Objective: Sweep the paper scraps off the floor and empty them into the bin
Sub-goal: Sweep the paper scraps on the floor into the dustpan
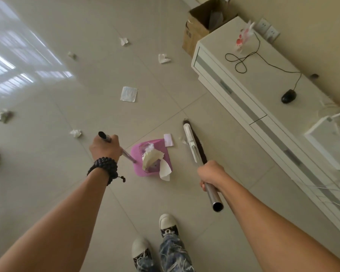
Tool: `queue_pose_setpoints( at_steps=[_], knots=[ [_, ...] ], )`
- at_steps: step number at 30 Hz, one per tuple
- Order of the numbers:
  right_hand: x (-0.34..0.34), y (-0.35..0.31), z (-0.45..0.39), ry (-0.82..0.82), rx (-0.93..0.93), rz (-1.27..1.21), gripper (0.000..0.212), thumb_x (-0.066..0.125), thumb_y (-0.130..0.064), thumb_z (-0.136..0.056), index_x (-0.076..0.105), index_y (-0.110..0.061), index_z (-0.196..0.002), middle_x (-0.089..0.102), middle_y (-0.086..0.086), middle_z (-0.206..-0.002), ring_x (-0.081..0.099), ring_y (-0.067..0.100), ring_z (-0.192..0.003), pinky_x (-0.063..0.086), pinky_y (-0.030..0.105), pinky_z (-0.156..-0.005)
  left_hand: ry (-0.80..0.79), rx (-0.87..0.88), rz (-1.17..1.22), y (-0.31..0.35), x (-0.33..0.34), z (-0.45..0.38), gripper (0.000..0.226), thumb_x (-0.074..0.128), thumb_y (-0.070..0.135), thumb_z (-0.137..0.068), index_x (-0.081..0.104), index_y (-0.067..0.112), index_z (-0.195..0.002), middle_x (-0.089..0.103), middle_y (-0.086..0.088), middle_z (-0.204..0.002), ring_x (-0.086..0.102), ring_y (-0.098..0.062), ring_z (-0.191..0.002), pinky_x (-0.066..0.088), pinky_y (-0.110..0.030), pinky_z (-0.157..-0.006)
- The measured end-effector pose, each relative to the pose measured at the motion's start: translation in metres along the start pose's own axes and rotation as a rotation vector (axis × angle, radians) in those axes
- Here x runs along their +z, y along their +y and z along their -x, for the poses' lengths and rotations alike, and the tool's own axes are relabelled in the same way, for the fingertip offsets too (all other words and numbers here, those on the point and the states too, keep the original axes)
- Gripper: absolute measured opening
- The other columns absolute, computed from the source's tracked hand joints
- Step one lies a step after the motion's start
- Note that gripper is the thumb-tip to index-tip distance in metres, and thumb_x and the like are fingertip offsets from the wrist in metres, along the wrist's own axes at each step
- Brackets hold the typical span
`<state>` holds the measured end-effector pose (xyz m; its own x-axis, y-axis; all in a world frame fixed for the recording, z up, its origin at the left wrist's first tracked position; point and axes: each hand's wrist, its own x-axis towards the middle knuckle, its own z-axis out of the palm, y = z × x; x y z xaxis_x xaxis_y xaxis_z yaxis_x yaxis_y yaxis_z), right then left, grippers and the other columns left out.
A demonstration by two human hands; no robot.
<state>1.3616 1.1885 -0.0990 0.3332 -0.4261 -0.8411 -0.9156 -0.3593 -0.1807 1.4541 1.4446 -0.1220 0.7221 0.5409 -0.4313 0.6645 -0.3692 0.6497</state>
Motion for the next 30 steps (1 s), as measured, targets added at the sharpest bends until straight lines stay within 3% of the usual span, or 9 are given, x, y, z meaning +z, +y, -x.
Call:
queue_pose_setpoints(
  at_steps=[6,11,16,19,21,26,30],
  knots=[
    [0.013,-0.040,0.018,-0.123,-0.119,0.240,0.035,0.047,-0.005,-0.086,0.055,0.002,-0.119,0.072,0.019,-0.087,0.072,0.032,-0.074,0.061,0.040,-0.074,-0.015,-0.020,-0.007,-0.010,-0.004,-0.001,0.022,0.055,0.017,-0.091,0.059,0.004,-0.074,0.076,-0.027,-0.085,0.077,-0.040,-0.075,0.065,-0.056,-0.076],
    [0.019,-0.056,0.036,-0.251,-0.160,0.363,0.029,0.046,-0.007,-0.085,0.059,-0.002,-0.110,0.062,0.007,-0.045,0.057,0.021,-0.051,0.050,0.033,-0.066,-0.039,-0.034,-0.013,-0.012,-0.008,-0.001,0.026,0.053,0.018,-0.092,0.064,-0.005,-0.086,0.076,-0.026,-0.085,0.077,-0.039,-0.077,0.065,-0.054,-0.078],
    [0.023,-0.066,0.041,-0.353,-0.164,0.353,0.031,0.046,-0.004,-0.072,0.062,-0.001,-0.097,0.073,0.016,-0.068,0.058,0.026,-0.054,0.050,0.036,-0.068,-0.056,-0.061,0.006,-0.016,-0.016,0.001,0.025,0.052,0.019,-0.092,0.062,0.001,-0.079,0.076,-0.022,-0.081,0.077,-0.039,-0.079,0.064,-0.053,-0.080],
    [0.022,-0.067,0.047,-0.368,-0.127,0.269,0.023,0.046,-0.002,-0.079,0.060,-0.002,-0.097,0.058,0.011,-0.053,0.052,0.022,-0.049,0.045,0.032,-0.055,-0.018,-0.112,0.038,-0.023,-0.032,0.005,0.028,0.051,0.022,-0.091,0.057,0.012,-0.066,0.076,-0.018,-0.073,0.077,-0.039,-0.080,0.063,-0.051,-0.084],
    [0.018,-0.074,0.052,-0.374,-0.114,0.251,0.018,0.043,-0.002,-0.084,0.058,-0.004,-0.093,0.054,0.010,-0.055,0.048,0.018,-0.047,0.039,0.028,-0.049,0.037,-0.152,0.088,-0.032,-0.048,0.003,0.030,0.051,0.024,-0.091,0.055,0.012,-0.064,0.074,-0.018,-0.071,0.076,-0.041,-0.081,0.062,-0.052,-0.087],
    [0.025,-0.114,0.079,-0.403,-0.172,0.346,0.015,0.043,-0.003,-0.085,0.058,-0.005,-0.087,0.054,0.008,-0.052,0.046,0.017,-0.052,0.037,0.031,-0.058,0.154,-0.293,0.238,-0.054,-0.108,-0.019,0.031,0.052,0.036,-0.085,0.055,0.010,-0.069,0.075,-0.025,-0.085,0.076,-0.044,-0.080,0.064,-0.053,-0.084],
    [0.064,-0.164,0.115,-0.424,-0.268,0.422,0.009,0.050,-0.005,-0.087,0.059,-0.002,-0.086,0.055,0.009,-0.047,0.047,0.020,-0.047,0.038,0.030,-0.052,0.249,-0.312,0.342,-0.056,-0.166,-0.041,0.031,0.053,0.035,-0.083,0.057,0.011,-0.065,0.076,-0.025,-0.079,0.077,-0.041,-0.077,0.064,-0.052,-0.083]
  ],
)
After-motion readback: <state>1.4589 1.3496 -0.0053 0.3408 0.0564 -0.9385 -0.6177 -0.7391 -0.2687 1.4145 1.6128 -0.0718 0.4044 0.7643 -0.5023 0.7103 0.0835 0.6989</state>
